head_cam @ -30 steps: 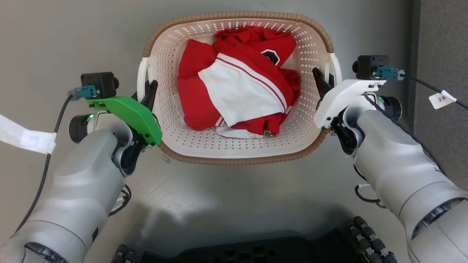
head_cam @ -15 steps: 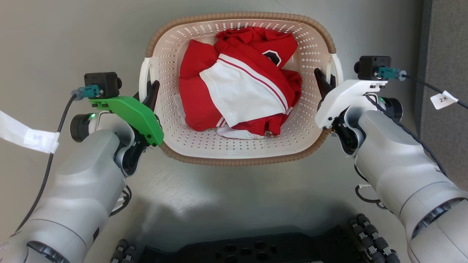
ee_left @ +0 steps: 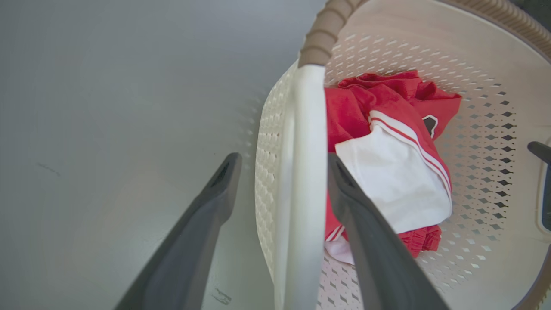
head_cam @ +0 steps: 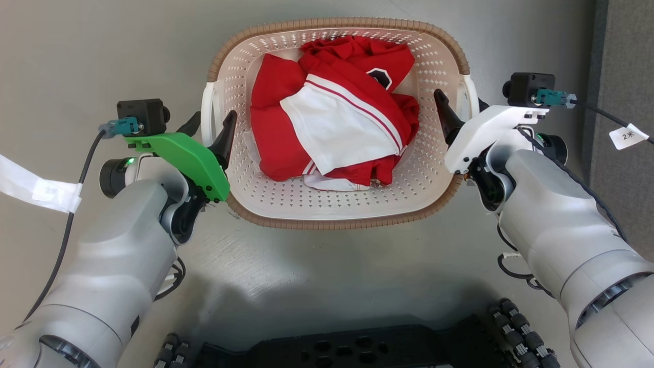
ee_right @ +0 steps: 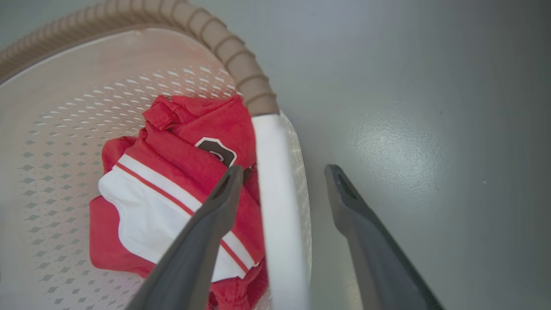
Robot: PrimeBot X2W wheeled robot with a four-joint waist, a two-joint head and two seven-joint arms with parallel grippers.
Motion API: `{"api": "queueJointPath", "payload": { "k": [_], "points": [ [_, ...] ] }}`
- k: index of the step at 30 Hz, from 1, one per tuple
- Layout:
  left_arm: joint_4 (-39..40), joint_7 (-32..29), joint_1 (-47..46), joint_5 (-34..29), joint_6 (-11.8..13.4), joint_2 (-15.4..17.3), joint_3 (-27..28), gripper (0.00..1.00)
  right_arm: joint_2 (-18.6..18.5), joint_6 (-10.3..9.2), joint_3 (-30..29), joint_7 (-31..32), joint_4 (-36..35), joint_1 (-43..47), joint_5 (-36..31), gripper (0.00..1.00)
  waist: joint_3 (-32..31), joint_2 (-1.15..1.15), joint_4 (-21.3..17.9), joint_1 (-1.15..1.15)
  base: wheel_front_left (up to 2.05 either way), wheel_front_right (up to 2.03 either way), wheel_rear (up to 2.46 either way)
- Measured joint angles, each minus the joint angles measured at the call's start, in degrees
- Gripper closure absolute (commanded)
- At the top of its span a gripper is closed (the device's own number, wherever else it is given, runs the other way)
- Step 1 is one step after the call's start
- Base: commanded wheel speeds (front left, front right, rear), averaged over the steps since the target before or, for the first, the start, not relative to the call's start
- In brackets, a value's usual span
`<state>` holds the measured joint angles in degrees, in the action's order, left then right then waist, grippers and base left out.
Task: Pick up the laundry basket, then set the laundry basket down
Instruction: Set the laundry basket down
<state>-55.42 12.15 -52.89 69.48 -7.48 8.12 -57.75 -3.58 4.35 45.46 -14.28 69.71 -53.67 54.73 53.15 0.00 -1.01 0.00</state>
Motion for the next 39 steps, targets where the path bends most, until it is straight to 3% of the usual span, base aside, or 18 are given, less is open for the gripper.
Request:
{"api": "queueJointPath", "payload": {
  "k": [20,39],
  "points": [
    [-1.5,0.5,0.1,1.0,0.0,0.2,-1.5,0.00,0.0,-0.42,-0.8,0.0,-0.4,0.2,1.0,0.00,-3.9,0.00,-0.1,0.00,0.00,0.00,0.00],
    [-0.8,2.1,5.2,1.5,0.0,0.9,-1.0,0.00,-0.1,-0.44,-2.8,-0.1,-3.6,5.9,-1.9,0.00,-16.9,0.00,-1.4,0.00,0.00,0.00,0.00]
  ]
}}
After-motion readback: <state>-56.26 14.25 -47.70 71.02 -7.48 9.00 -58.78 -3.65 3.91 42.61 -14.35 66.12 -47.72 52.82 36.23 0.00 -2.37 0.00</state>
